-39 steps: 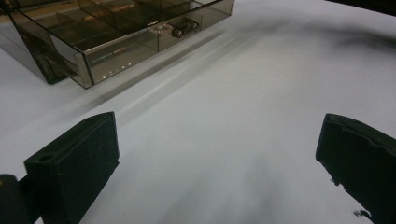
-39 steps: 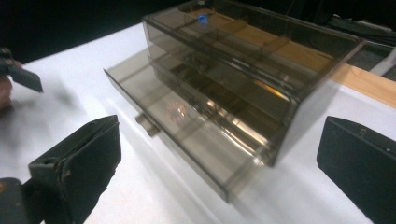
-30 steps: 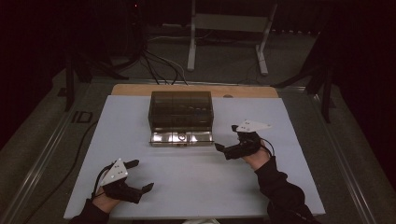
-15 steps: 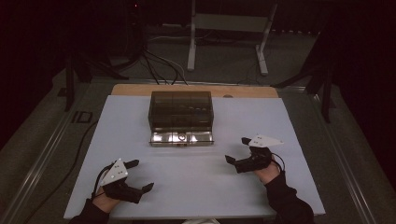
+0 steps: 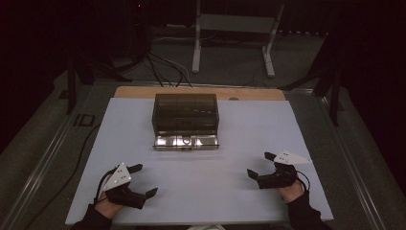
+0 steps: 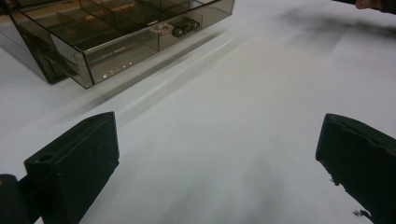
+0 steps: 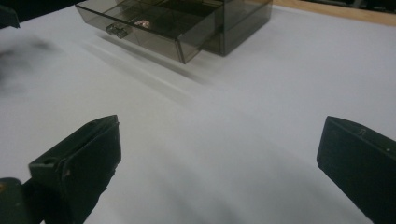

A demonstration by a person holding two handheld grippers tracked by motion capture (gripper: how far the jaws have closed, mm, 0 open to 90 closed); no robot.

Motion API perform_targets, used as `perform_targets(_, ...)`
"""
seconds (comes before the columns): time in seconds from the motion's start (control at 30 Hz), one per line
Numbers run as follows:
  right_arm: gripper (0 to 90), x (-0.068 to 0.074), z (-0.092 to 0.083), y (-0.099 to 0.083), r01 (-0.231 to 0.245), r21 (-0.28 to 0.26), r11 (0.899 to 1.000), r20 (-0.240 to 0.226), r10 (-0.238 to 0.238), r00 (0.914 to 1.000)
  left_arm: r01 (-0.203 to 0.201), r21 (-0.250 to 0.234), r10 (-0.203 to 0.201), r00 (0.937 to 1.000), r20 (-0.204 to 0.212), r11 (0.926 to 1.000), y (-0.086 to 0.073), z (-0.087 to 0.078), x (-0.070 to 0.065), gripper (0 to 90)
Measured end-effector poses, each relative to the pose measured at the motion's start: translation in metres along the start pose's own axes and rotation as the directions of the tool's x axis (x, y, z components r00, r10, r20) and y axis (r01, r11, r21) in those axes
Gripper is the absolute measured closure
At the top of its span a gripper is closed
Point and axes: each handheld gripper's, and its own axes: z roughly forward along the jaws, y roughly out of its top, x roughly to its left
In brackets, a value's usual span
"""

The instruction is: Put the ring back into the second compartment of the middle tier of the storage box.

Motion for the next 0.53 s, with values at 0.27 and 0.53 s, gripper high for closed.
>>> perform_targets(0.27, 0.0, -0.003, -0.016, -0.016, -0.045, 0.005, 0.999, 0.015, 0.045, 0.9989, -0.001, -0.001, 0.001, 1.0000, 0.001, 1.0000, 0.000, 0.000, 0.000, 0.8)
perform_targets(0.53, 0.0, -0.004, -0.018, -0.024, -0.053, 0.017, 0.998, 0.028, 0.052, 0.9982, 0.000, 0.000, 0.000, 1.0000, 0.003, 1.0000, 0.001, 0.001, 0.000, 0.8)
